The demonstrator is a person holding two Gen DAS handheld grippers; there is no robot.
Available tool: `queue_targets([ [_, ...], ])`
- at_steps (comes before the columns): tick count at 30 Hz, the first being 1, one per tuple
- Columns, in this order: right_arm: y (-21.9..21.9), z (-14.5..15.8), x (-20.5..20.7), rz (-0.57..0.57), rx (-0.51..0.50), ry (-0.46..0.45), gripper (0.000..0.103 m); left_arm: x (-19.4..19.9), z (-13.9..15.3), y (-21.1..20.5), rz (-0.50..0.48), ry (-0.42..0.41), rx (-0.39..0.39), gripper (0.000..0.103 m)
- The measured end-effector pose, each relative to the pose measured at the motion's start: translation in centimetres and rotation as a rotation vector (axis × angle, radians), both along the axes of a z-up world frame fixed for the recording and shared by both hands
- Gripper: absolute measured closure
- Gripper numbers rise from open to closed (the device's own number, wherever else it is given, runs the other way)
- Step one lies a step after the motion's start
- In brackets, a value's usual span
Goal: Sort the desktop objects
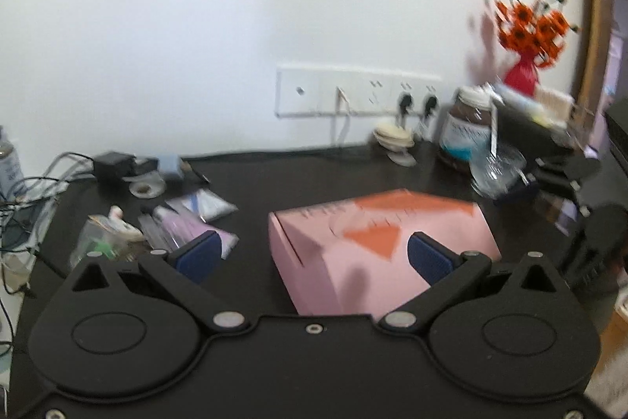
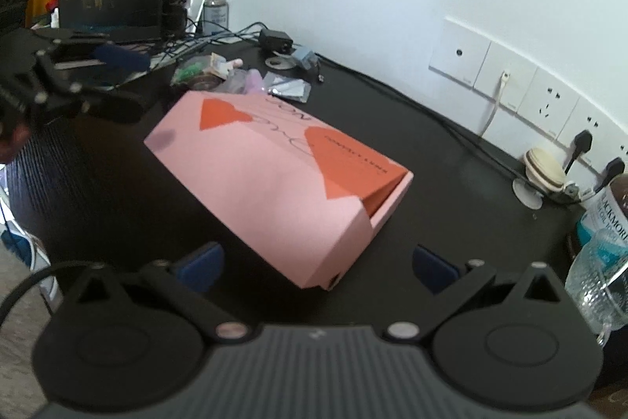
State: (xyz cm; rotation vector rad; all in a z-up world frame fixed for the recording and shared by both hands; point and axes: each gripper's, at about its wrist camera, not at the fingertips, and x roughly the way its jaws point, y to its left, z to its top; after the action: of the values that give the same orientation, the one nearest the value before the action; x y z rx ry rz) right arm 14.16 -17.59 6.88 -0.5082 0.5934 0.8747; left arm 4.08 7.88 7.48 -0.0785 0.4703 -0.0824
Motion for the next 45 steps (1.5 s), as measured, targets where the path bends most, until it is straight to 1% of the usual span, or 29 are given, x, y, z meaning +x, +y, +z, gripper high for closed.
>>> queue_targets([
  [4,-0.1,0.4,-0.1,-0.016,0.012,-0.017,0.001,1.6,0.1,0.3,0.087,0.006,0.017,0.001],
  [7,-0.4,0.8,-0.1,-0.029,0.033,-0.029,0.001,2.7,-0.2,0.3,0.123,0.028,0.034,0.001],
  [13,-0.6,1.5,-0.1,-0.044,0.073,-0.048,0.001,4.1,-1.3,-0.6,0.126,0.084,0.081,0.001],
  [15,-0.6,1.6,-0.1,-0.053,0.087,-0.052,0.001,3.9,-2.0,-0.5,0.122,0.092,0.089,0.001],
  [20,-1.0,2.1,0.0,-0.093,0.151,-0.055,0.001,4.1,-2.4,-0.7,0.117,0.110,0.104,0.001],
  [24,-1.5,2.4,0.8,-0.156,0.228,-0.040,0.001,4.4,-2.9,-1.0,0.111,0.131,0.140,0.000],
  [29,-1.4,2.1,2.8,-0.259,0.313,0.004,0.001,4.9,-3.8,-1.7,0.102,0.163,0.199,0.000],
  [35,0.1,0.7,4.8,-0.337,0.275,0.022,0.001,5.4,-4.2,-1.9,0.101,0.180,0.226,0.000],
  [40,1.1,-0.8,5.3,-0.370,0.197,0.024,0.001,5.8,-4.4,-2.0,0.102,0.197,0.233,0.000],
  [45,1.5,-2.1,5.6,-0.398,0.140,0.040,0.001,5.8,-4.6,-2.0,0.108,0.206,0.227,0.000],
])
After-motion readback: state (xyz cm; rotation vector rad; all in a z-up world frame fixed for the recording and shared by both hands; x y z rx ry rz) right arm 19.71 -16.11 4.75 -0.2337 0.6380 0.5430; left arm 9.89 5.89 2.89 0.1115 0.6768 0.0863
